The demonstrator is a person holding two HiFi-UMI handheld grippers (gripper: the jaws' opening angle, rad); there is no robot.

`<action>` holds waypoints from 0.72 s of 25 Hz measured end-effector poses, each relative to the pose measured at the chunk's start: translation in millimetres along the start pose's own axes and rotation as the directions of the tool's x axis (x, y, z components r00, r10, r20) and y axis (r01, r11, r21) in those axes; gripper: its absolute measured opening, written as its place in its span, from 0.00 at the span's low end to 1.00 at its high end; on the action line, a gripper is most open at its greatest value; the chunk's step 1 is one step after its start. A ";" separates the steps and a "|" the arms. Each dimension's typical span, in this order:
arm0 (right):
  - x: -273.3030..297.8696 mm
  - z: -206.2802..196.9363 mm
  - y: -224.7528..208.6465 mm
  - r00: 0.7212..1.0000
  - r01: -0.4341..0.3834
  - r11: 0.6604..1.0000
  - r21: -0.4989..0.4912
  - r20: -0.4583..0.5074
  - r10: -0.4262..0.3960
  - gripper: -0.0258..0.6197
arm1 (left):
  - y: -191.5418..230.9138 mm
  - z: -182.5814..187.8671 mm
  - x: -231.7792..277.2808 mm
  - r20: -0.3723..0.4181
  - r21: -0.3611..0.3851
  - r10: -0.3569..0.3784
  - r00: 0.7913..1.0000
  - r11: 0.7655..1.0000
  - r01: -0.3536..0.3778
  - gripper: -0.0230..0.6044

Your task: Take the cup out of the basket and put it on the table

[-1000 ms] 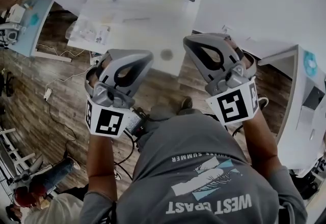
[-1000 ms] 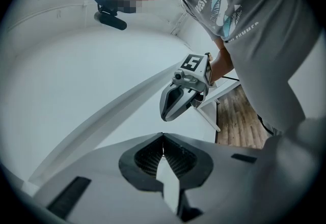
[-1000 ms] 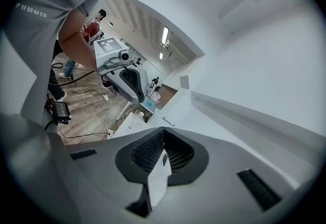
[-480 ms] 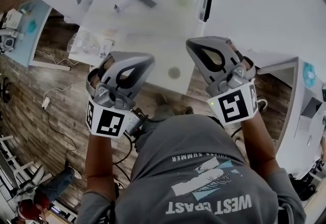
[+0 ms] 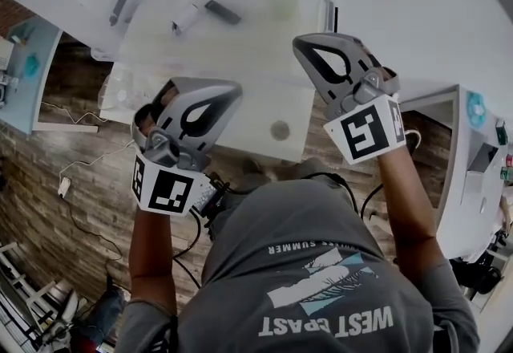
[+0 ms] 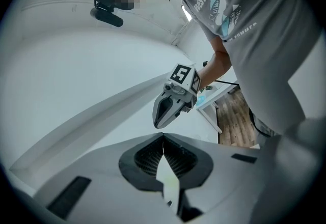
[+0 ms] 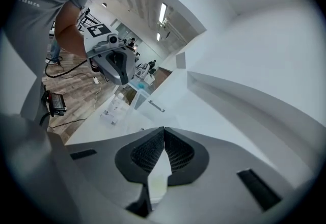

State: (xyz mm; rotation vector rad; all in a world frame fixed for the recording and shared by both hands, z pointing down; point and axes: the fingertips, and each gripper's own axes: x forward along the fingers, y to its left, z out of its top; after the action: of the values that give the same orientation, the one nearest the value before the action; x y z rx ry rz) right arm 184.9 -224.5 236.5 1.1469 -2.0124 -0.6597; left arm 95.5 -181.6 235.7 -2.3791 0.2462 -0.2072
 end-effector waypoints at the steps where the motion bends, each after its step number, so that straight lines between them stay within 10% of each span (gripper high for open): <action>1: 7.8 -3.5 -3.3 1.000 -0.008 1.000 -0.007 -0.019 0.008 0.06 | 2.0 -3.0 -1.1 0.002 -0.005 0.002 1.000 1.000 -0.002 0.05; 10: 92.4 -58.4 -32.8 0.965 -0.144 0.989 -0.026 -0.227 0.135 0.06 | 16.2 -29.7 -9.6 -0.025 -0.053 0.035 0.999 0.998 -0.036 0.05; 18: 171.0 -145.3 -40.8 0.837 -0.320 0.947 0.001 -0.468 0.283 0.14 | 26.0 -47.8 -18.5 -0.089 -0.110 0.099 0.991 0.988 -0.109 0.05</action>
State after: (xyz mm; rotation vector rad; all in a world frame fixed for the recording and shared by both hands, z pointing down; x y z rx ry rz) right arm 260.5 -405.5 352.9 0.8151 -1.6828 -0.2633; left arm 64.1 -227.2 251.1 -2.4658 0.4314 -0.2492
